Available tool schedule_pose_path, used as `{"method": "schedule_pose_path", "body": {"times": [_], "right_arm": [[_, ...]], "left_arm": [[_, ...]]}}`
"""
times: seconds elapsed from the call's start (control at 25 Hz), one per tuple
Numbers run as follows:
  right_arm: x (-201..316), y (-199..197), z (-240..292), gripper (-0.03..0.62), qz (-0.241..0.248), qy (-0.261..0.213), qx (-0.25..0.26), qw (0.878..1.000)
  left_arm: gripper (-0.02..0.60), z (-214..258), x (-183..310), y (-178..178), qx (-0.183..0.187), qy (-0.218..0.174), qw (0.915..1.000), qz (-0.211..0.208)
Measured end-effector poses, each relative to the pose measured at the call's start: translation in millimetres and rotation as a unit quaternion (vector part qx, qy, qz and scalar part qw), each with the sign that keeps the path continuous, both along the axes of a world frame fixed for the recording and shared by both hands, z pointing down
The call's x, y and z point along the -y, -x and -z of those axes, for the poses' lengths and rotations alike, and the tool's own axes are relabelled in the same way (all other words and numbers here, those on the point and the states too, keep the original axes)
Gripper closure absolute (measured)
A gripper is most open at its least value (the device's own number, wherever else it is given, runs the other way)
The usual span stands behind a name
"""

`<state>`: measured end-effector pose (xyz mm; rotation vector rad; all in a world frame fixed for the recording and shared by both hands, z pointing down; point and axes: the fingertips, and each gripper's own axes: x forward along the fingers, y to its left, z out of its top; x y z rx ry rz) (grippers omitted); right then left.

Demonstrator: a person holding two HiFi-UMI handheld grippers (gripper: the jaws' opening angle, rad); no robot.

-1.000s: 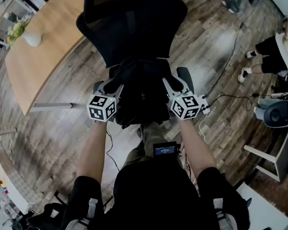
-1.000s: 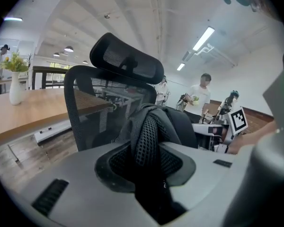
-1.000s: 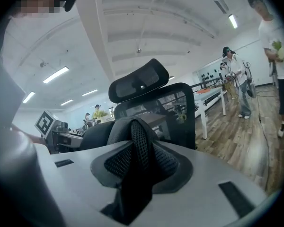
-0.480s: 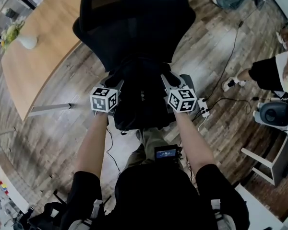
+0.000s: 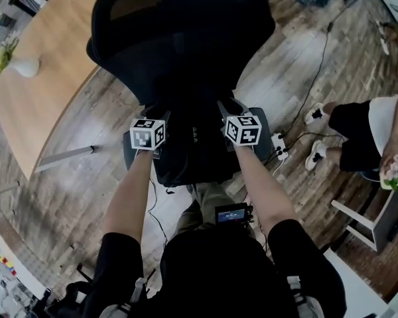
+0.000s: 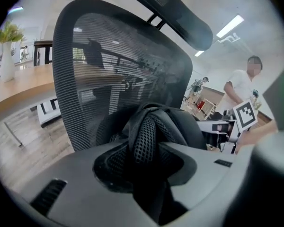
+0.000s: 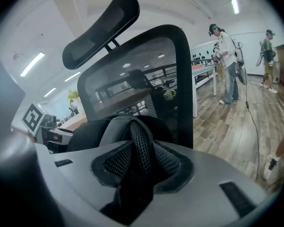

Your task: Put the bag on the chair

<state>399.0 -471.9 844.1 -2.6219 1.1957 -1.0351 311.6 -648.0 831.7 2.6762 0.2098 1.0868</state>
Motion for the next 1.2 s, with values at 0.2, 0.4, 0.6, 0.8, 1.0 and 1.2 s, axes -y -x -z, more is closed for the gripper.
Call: {"method": "schedule_pose_path", "body": {"times": [0.2, 0.4, 0.6, 0.8, 1.0, 1.2], "right_arm": [[1.1, -15.8, -25.8, 0.456, -0.008, 0.016, 0.015, 1.000], [1.2, -21.5, -43.4, 0.450, -0.008, 0.031, 0.024, 0.999], [-3.8, -22.4, -46.7, 0.422, -0.003, 0.045, 0.043, 0.998], [-29.8, -15.5, -11.7, 0.471, -0.016, 0.058, 0.008, 0.998], [-51.3, 10.2, 80.5, 0.514, -0.012, -0.012, -0.060, 0.998], [-72.6, 47.7, 186.8, 0.581, 0.000, -0.071, -0.143, 0.987]], "left_arm": [[0.446, -22.4, 3.1, -14.2, 0.014, -0.009, 0.9998, 0.007], [0.431, -36.2, 5.3, -17.8, 0.022, -0.020, 0.9994, 0.016], [0.404, -33.2, 8.5, -12.2, 0.029, -0.030, 0.9990, 0.019], [0.424, 6.5, 24.5, 11.5, 0.001, -0.054, 0.9973, 0.049], [0.473, 79.2, 19.3, 42.2, -0.066, -0.051, 0.9946, 0.062], [0.530, 172.3, -2.3, 78.5, -0.163, -0.039, 0.9829, 0.076]]}}
